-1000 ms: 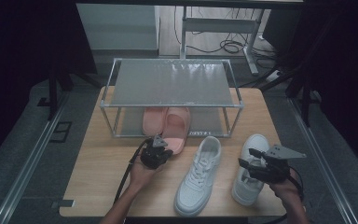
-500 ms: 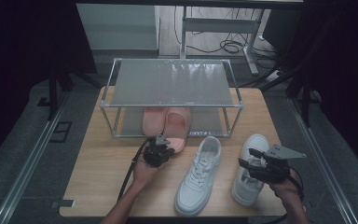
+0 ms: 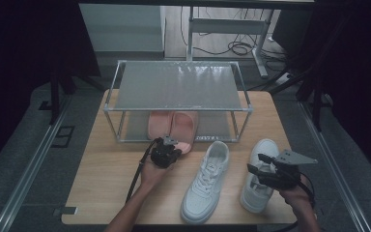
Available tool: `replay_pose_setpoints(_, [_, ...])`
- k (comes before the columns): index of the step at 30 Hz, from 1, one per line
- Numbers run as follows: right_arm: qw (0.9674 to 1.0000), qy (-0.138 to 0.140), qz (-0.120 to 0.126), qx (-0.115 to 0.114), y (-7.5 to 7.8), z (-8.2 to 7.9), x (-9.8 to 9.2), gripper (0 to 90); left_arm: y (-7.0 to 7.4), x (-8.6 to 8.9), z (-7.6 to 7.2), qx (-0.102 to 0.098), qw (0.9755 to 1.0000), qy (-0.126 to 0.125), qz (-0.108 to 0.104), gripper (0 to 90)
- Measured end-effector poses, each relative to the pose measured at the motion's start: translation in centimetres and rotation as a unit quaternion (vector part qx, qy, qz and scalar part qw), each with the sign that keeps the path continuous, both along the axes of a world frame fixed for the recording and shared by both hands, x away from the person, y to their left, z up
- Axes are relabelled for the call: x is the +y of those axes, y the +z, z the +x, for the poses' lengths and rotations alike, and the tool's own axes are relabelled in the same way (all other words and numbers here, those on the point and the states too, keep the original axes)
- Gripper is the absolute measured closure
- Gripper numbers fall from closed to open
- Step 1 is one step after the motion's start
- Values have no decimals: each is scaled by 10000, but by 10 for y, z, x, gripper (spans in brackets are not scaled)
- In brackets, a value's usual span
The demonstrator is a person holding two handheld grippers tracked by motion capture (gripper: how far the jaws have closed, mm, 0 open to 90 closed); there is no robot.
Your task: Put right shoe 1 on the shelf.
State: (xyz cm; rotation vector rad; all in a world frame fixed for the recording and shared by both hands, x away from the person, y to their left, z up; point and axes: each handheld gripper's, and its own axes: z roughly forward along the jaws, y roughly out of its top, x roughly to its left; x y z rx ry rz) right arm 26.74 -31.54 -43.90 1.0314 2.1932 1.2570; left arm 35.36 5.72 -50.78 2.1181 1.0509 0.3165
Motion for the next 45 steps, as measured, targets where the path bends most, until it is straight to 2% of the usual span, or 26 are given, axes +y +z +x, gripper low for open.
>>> replay_pose_setpoints(6, [10000,-5,6,2,0,0,-1,397,-2,0,6,7,9999,90,-64,900])
replay_pose_setpoints(16, [10000,2,2,2,0,0,0,397,-3,-1,19,8,9998,205,-56,900])
replay_pose_setpoints(21, [10000,-3,6,19,0,0,-1,397,-5,-3,26,-48,9996,260,-83,900])
replay_pose_setpoints(26, [10000,-16,7,14,0,0,-2,397,-5,-3,32,-63,9997,230,20,900])
replay_pose_setpoints(29, [10000,-9,3,8,0,0,-1,397,-6,-6,36,-57,9994,332,-35,900])
replay_pose_setpoints(35, [10000,-15,3,14,0,0,-2,397,-7,-7,43,-61,9992,383,-49,900])
replay_pose_setpoints(39, [10000,-15,2,21,-1,1,-2,397,-10,-6,47,-53,9986,491,-192,900])
replay_pose_setpoints(45, [10000,-5,-12,26,-1,1,-1,397,-13,-8,52,-96,9976,639,-240,900])
